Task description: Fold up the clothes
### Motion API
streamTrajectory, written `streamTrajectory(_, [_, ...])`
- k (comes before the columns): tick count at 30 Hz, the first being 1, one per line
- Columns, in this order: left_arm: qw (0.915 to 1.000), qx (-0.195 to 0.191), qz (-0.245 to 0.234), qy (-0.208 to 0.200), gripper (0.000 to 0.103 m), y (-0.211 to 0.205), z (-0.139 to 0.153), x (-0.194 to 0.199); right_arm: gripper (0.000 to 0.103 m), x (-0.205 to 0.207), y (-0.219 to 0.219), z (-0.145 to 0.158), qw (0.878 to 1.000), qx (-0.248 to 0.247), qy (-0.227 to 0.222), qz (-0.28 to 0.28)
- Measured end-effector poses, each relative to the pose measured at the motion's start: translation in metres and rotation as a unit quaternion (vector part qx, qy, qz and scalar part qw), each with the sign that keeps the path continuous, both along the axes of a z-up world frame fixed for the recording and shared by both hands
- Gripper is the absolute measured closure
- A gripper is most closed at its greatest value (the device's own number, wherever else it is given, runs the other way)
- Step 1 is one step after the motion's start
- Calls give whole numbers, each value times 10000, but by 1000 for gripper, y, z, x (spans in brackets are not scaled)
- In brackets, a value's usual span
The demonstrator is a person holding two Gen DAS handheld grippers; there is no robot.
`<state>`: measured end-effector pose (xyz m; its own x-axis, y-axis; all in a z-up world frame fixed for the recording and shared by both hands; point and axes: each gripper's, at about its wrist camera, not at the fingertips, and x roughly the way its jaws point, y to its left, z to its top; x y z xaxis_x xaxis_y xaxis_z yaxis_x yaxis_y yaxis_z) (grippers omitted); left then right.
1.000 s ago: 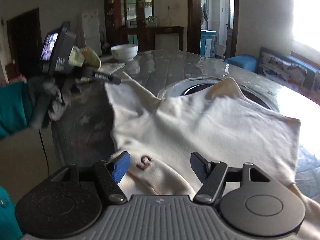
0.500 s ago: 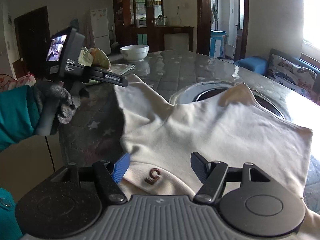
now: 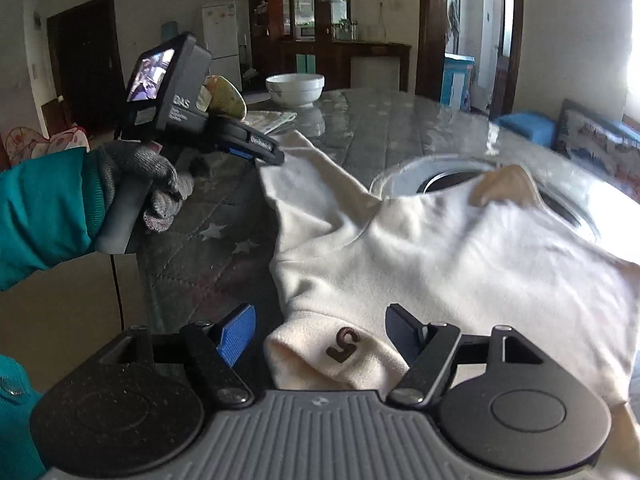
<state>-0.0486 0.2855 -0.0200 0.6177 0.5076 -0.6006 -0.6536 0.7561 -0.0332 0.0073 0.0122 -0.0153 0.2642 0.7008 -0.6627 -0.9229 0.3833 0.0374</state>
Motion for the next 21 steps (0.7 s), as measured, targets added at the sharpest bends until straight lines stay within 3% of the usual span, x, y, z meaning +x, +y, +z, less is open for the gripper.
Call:
streamTrajectory(7, [9996,-211,-13,-173,87,8,0,-4,29,-1,-5,9,9992,234,-180,-251])
streamTrajectory(10, [9996,-254,67,-138,81,9,2,-3,29,0,-10,12,9981,353,-233,-440])
streamTrajectory(11, [9995,-274,111,-136,75,10,3,-3,29,3,-13,9,9977,362,-190,-536])
streamTrajectory(12, [9994,-301,115,-124,63,10,3,-4,29,4,-14,7,9976,349,-142,-581])
streamTrajectory(17, [9997,-208,141,-70,60,6,2,-2,26,4,-17,-8,9981,195,108,-579])
streamTrajectory(21, [9997,-177,144,-47,55,6,2,0,23,1,-17,-10,9984,206,42,-531])
